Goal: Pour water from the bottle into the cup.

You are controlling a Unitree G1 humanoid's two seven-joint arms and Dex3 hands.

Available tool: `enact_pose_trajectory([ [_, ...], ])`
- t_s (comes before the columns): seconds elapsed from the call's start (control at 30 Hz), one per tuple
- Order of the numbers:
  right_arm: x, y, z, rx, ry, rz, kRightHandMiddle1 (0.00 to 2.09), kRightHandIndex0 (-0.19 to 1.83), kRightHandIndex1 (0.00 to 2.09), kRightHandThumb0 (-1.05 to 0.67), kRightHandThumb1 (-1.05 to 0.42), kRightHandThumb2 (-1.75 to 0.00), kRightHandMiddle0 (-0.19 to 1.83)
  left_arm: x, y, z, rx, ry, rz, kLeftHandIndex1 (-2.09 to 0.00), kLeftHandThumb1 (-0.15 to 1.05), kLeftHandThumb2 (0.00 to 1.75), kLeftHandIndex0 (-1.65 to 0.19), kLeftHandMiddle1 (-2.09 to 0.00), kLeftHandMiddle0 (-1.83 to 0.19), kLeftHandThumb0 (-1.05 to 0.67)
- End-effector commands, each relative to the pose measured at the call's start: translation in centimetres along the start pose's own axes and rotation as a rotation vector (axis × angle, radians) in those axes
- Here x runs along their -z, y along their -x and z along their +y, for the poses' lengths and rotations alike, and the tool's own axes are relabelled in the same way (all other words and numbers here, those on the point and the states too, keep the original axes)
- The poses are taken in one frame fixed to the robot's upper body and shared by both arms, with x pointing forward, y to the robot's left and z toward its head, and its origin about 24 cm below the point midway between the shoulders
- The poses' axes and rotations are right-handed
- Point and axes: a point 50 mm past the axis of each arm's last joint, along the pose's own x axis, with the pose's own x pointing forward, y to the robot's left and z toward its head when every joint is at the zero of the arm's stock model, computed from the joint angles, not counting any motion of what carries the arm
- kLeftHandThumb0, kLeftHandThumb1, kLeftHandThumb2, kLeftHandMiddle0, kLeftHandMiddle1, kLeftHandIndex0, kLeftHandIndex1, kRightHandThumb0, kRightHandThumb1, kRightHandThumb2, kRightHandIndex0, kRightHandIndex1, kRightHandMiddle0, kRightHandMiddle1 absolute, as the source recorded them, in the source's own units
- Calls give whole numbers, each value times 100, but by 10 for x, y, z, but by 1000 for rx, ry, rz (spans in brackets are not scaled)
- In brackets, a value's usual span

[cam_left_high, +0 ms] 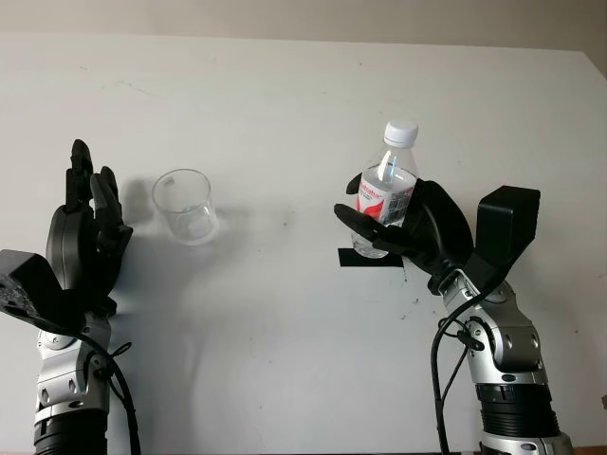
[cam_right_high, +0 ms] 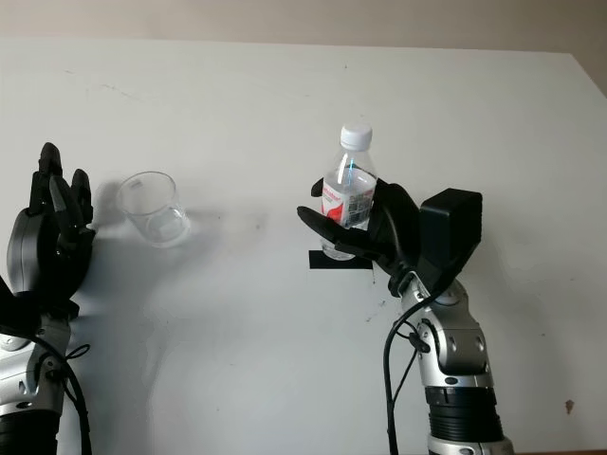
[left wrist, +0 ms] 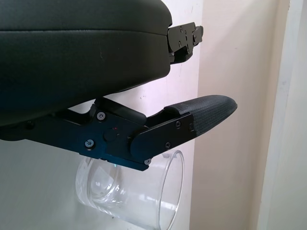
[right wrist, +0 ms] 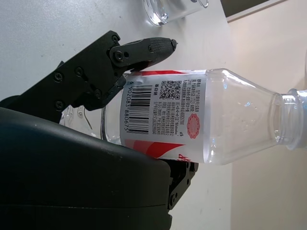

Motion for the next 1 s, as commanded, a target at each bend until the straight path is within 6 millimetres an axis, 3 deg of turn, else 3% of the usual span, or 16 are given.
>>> enact_pose_trajectory([
  [0.0,-4,3,-1,7,13,-20,209,129,209,-42,-105,-45,86,-1,4,5,-8,-24,-1,-5,105,78,18,-5,14,-69],
  [0.33,1,4,3,2,73,-2,209,126,209,-42,-105,-45,80,-4,2,4,-1,-28,-23,-4,105,82,19,-6,12,-68],
  [0.43,4,5,5,-27,110,-2,209,111,209,-44,-105,-42,63,-4,2,4,-5,-24,-20,-5,105,85,19,-6,12,-66],
  [0.53,7,6,7,-50,141,1,209,66,209,-45,-105,-33,32,-5,2,4,-10,-25,-12,-5,105,85,19,-6,11,-66],
  [0.7,12,7,9,-63,151,19,209,22,209,-50,-105,-23,6,-5,2,5,-8,-22,-15,-4,105,85,19,-5,12,-66],
  [0.97,16,7,10,-57,148,21,209,7,209,-57,-105,-22,-1,-5,1,7,-8,-16,-19,-5,105,85,19,-6,11,-65],
])
